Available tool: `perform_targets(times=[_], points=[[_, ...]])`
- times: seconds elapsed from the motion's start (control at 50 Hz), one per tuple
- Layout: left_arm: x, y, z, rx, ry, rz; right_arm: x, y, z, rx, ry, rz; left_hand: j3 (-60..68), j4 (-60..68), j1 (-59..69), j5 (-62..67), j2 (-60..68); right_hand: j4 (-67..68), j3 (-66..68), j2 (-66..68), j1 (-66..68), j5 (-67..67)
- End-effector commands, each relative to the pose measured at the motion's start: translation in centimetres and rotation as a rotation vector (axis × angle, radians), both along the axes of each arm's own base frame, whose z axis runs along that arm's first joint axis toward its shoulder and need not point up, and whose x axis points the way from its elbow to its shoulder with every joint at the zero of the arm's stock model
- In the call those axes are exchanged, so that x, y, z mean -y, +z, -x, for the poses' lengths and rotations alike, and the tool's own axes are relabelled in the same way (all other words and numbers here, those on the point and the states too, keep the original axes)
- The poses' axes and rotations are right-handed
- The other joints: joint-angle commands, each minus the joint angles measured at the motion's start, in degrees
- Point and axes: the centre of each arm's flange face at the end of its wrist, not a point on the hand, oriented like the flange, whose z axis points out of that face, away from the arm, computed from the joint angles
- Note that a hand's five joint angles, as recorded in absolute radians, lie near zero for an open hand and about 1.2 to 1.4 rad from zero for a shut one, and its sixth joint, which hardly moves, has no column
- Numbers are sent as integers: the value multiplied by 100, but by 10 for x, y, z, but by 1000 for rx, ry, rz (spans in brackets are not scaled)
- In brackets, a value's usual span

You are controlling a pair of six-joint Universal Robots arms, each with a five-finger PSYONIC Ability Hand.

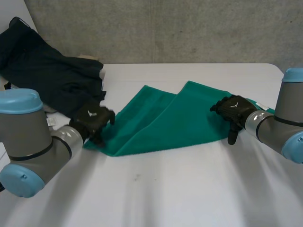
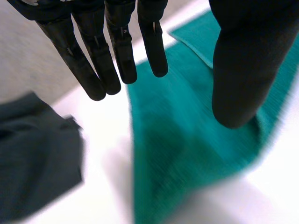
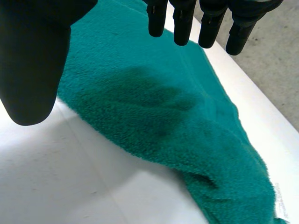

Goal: Fold the laundry.

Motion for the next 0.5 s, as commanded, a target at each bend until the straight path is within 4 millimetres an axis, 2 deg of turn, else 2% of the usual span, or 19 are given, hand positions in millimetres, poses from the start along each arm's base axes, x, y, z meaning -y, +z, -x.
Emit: perform_targets(times=[0.02, 0.2, 0.44, 0.5], points=[[0, -25, -8, 132, -33, -59, -3, -3, 1, -3, 2, -23, 147, 184, 216, 199, 166, -177, -179, -188, -263, -277], [20, -31, -13, 143, 9, -13, -9, -9, -3, -8, 17, -48, 347, 385, 417, 399, 366, -177, -179, -188, -263, -277], [25, -39, -2, 148, -19, -11, -17, -12, -8, -20, 41, -55, 769, 806, 838, 821, 788, -177, -179, -188, -263, -277], [26, -42, 2, 155, -27, -6, -18, -12, -8, -19, 42, -56, 1221, 1258, 1290, 1273, 1240, -177, -179, -188, -263, -277]])
